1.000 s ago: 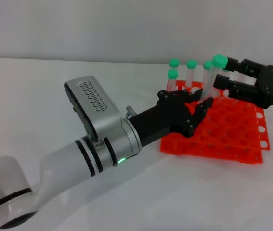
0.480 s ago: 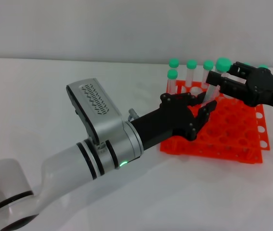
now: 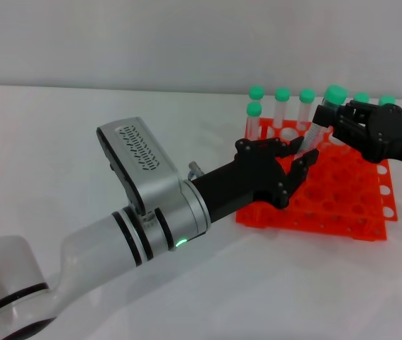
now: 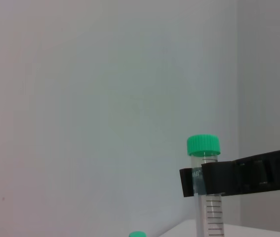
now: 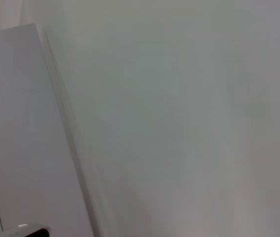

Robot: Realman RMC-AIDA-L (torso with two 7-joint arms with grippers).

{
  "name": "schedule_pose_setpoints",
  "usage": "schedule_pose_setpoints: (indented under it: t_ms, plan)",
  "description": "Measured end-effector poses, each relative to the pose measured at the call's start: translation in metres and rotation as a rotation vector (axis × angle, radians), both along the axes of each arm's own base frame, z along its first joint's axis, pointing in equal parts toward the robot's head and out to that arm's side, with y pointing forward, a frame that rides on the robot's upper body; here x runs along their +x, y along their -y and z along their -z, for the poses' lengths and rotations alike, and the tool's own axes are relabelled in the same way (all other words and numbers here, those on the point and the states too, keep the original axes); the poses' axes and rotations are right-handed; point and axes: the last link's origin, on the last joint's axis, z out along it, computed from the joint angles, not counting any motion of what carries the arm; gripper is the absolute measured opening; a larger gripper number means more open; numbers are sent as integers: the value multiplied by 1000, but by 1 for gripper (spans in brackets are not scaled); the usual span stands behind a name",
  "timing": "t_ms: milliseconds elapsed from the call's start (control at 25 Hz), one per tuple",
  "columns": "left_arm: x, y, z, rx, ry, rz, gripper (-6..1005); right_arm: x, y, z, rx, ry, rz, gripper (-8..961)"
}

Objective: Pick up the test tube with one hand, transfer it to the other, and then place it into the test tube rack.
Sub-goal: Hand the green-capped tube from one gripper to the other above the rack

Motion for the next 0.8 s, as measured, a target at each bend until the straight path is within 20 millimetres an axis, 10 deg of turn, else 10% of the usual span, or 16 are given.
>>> schedule_pose_setpoints:
  t_ms: [200, 800]
  plan:
    - [-1, 0, 1, -2, -12, -3, 191, 2, 1, 0, 4, 0, 3, 197]
    - [-3, -2, 10, 60, -96, 4, 237, 1, 0, -2, 21, -8, 1, 199]
